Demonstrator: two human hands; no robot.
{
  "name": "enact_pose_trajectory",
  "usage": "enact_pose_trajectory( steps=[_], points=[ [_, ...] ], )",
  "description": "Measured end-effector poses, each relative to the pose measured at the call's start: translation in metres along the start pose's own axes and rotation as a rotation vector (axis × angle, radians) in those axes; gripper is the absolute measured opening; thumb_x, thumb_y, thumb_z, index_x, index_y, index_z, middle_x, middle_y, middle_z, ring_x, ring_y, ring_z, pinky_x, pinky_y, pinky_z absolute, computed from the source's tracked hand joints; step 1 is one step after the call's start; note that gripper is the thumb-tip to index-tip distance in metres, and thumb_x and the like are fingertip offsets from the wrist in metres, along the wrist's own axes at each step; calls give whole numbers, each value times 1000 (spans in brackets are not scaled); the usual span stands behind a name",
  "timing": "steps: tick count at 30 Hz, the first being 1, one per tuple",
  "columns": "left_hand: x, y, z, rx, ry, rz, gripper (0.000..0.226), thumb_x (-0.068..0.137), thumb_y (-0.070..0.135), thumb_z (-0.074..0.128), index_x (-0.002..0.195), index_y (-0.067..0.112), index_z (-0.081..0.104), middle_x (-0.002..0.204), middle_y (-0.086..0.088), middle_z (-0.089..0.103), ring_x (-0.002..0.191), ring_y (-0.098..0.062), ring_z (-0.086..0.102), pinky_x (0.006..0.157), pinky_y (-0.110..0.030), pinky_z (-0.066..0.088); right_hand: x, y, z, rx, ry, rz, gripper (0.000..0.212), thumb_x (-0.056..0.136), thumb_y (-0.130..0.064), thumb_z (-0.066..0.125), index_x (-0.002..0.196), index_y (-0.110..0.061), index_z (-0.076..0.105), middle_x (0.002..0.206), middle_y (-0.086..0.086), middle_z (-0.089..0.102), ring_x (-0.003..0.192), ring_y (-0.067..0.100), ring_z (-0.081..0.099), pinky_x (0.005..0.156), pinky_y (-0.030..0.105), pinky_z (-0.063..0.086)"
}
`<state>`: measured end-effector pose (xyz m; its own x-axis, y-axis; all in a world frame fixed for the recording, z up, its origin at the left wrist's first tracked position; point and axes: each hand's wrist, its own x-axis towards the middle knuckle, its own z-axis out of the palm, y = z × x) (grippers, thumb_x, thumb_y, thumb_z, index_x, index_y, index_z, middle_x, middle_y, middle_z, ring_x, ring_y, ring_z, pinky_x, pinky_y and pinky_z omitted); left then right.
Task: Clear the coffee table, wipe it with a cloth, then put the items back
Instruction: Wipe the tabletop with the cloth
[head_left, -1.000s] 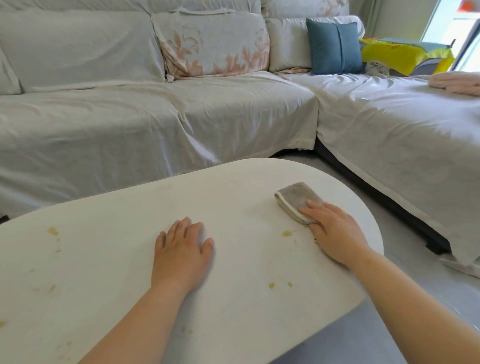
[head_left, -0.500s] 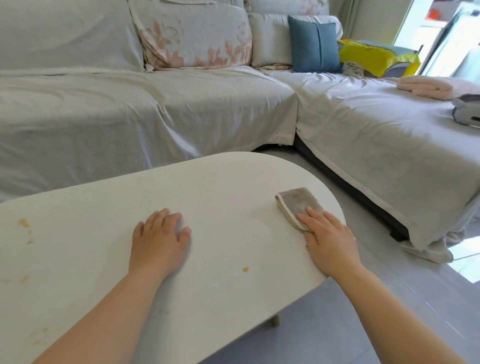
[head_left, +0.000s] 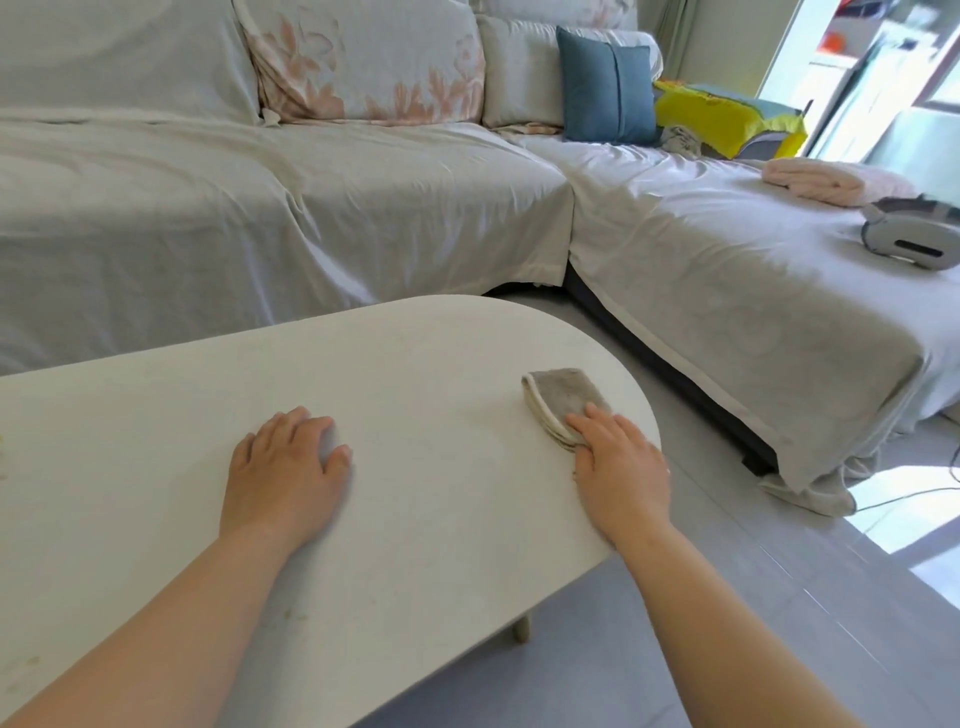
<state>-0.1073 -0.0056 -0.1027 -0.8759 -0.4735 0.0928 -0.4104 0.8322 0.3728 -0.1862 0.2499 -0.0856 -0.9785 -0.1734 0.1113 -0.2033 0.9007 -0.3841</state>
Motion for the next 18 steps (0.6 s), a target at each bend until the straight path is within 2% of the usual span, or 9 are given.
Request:
enact_pose_trajectory(
  steps=[2, 4, 6, 7, 8, 10, 12, 18],
  points=[
    [0, 0, 0, 1, -4, 4, 43, 91, 34, 36, 131, 19, 39, 150, -5, 26, 139, -21, 17, 113, -35, 8, -10, -11, 8, -21, -43, -8, 43, 94, -22, 29, 135, -35, 32, 153, -11, 18, 141, 17, 10, 113, 35, 8],
    [-1, 0, 0, -9, -2, 9, 43, 91, 34, 36, 131, 19, 39, 150, -5, 26, 139, -21, 17, 113, -34, 8, -33, -21, 15, -16, -88, -122, 43, 94, -22, 32, 134, -38, 33, 153, -13, 17, 142, 16, 10, 113, 35, 10],
    [-1, -1, -1, -20, 2, 13, 42, 91, 33, 36, 130, 18, 40, 150, -4, 26, 139, -21, 17, 113, -34, 8, -55, -24, 15, -49, -28, -330, 41, 90, -22, 39, 128, -36, 45, 147, -10, 33, 139, 20, 25, 110, 38, 22],
    [-1, 0, -1, -23, 3, 14, 42, 90, 33, 37, 130, 18, 40, 150, -4, 27, 139, -21, 18, 113, -34, 9, -60, -22, 12, -41, -11, -378, 40, 87, -22, 41, 124, -34, 50, 143, -10, 40, 136, 21, 31, 107, 38, 27],
    [0, 0, 0, -24, 3, 15, 42, 90, 33, 38, 129, 18, 41, 149, -5, 28, 139, -21, 19, 113, -35, 9, -58, -18, 9, -8, -44, -382, 40, 87, -23, 40, 124, -34, 50, 143, -11, 40, 136, 19, 30, 107, 36, 25],
    [1, -1, 0, -18, 10, 18, 41, 89, 32, 40, 127, 17, 44, 147, -6, 32, 137, -23, 23, 112, -36, 13, -41, -6, 7, 35, -128, -324, 40, 92, -24, 37, 129, -37, 42, 147, -16, 31, 139, 12, 19, 109, 30, 15],
    [3, -2, 1, -2, 11, 28, 40, 88, 32, 40, 124, 16, 45, 144, -6, 36, 135, -24, 26, 111, -37, 16, -9, 7, 4, -21, -118, -202, 41, 94, -24, 34, 132, -37, 38, 149, -16, 26, 139, 13, 17, 108, 29, 12],
    [4, -4, 4, 2, 29, 34, 41, 89, 31, 38, 127, 17, 42, 147, -5, 32, 137, -23, 23, 112, -36, 13, 69, 18, -7, -122, -26, 143, 44, 93, -16, 27, 134, -31, 35, 149, -5, 29, 134, 24, 24, 106, 39, 21]
  ],
)
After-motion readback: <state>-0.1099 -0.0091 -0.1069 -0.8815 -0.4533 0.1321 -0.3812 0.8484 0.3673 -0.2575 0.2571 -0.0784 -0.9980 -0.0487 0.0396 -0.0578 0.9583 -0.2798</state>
